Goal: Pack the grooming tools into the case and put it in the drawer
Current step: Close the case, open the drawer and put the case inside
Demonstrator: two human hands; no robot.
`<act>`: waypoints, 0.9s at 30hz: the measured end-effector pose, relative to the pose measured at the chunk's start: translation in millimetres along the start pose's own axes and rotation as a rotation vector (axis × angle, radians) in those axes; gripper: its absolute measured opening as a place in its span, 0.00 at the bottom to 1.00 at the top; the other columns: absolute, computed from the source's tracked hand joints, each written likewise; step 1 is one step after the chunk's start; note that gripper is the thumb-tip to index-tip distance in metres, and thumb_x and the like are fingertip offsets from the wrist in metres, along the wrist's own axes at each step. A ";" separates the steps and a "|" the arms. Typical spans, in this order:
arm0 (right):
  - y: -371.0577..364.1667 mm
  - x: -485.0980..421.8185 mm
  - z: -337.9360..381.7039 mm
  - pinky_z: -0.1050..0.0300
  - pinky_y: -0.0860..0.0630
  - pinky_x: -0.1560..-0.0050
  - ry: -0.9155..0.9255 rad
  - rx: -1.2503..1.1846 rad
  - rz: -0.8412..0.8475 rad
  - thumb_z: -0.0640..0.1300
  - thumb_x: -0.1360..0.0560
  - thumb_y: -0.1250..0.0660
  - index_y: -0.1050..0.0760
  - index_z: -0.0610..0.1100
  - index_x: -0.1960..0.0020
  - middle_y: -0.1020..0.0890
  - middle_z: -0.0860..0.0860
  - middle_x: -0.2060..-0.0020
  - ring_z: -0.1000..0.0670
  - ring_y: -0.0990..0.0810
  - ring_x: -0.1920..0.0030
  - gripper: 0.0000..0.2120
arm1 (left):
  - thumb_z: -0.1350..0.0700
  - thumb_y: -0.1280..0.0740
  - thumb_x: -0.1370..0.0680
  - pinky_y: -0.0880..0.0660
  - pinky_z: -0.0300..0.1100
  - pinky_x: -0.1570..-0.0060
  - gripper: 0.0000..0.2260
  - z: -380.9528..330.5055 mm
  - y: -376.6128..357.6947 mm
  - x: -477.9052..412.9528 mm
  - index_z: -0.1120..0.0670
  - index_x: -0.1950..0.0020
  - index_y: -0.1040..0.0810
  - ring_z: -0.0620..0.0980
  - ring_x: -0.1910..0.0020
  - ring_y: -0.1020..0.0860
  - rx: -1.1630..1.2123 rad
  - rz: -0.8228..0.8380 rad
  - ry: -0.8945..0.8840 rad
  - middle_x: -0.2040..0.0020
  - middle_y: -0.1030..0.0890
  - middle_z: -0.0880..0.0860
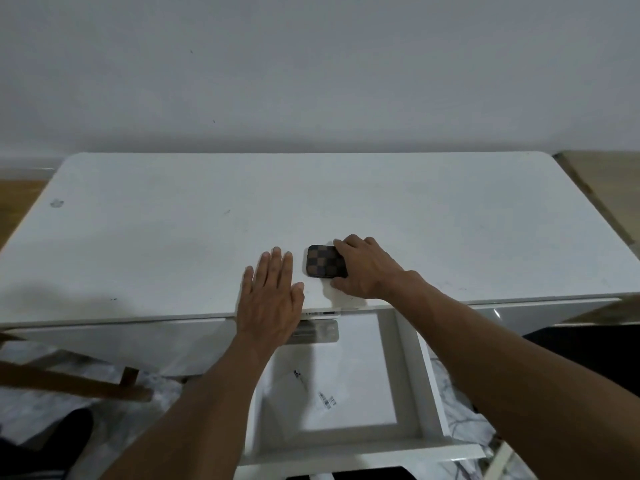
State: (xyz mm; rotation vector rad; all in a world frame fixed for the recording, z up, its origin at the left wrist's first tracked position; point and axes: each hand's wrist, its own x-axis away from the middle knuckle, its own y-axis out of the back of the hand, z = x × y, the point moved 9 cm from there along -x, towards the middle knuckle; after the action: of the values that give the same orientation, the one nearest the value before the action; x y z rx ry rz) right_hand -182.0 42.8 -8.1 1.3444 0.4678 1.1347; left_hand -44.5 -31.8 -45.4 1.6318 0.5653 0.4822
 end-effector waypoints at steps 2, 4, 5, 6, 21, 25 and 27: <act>0.0 1.0 -1.0 0.47 0.28 0.40 -0.009 -0.001 -0.002 0.55 0.30 0.33 0.32 0.45 0.35 0.26 0.46 0.41 0.41 0.29 0.43 0.27 | 0.47 0.53 0.19 0.39 0.59 0.30 0.27 0.2 -0.9 -0.5 0.57 0.24 0.37 0.58 0.25 0.37 -0.008 0.008 -0.002 0.24 0.36 0.59; -0.3 5.0 -1.3 0.48 0.27 0.42 -0.017 -0.003 -0.001 0.56 0.31 0.32 0.31 0.45 0.38 0.27 0.46 0.43 0.42 0.29 0.44 0.26 | 0.46 0.56 0.19 0.41 0.58 0.28 0.28 1.0 -2.0 -0.6 0.57 0.23 0.40 0.58 0.24 0.39 -0.012 0.021 -0.003 0.23 0.38 0.58; -1.0 8.2 -1.7 0.48 0.27 0.43 -0.024 -0.006 0.000 0.56 0.31 0.32 0.30 0.45 0.39 0.27 0.46 0.44 0.42 0.29 0.44 0.26 | 0.45 0.57 0.19 0.42 0.58 0.28 0.28 1.3 -2.4 -0.4 0.57 0.22 0.41 0.58 0.24 0.40 -0.012 0.028 -0.004 0.23 0.40 0.58; -1.7 12.1 -1.9 0.49 0.26 0.44 -0.028 -0.006 0.001 0.56 0.32 0.31 0.30 0.44 0.39 0.27 0.46 0.44 0.42 0.29 0.44 0.26 | 0.45 0.58 0.19 0.43 0.58 0.27 0.28 1.2 -2.5 -0.4 0.57 0.22 0.43 0.58 0.23 0.42 -0.009 0.030 -0.006 0.22 0.41 0.58; -49.6 110.3 17.1 0.50 0.25 0.49 0.039 0.061 -0.040 0.56 0.35 0.32 0.31 0.45 0.39 0.27 0.46 0.44 0.42 0.29 0.44 0.28 | 0.44 0.58 0.17 0.60 0.55 0.25 0.27 -8.2 -8.8 22.6 0.53 0.20 0.57 0.54 0.22 0.59 0.057 0.107 0.006 0.20 0.57 0.54; -93.7 114.2 16.1 0.47 0.24 0.47 0.011 0.057 0.064 0.54 0.34 0.31 0.31 0.44 0.38 0.28 0.44 0.43 0.41 0.29 0.42 0.28 | 0.44 0.58 0.17 0.59 0.55 0.24 0.27 -8.2 -9.3 26.5 0.52 0.20 0.56 0.53 0.21 0.58 0.072 0.086 0.004 0.20 0.56 0.54; -116.7 109.5 12.7 0.45 0.23 0.47 -0.005 0.066 0.110 0.54 0.34 0.31 0.31 0.43 0.38 0.27 0.44 0.44 0.40 0.29 0.43 0.28 | 0.45 0.57 0.17 0.57 0.55 0.24 0.26 -8.3 -9.3 27.9 0.52 0.20 0.53 0.54 0.21 0.56 0.072 0.033 0.010 0.20 0.53 0.54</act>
State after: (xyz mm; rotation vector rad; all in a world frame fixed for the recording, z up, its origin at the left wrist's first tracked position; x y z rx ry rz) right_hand -81.2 147.4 -76.2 1.4452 0.4352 1.2150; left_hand -28.4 -7.3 -53.8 1.7099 0.5693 0.5001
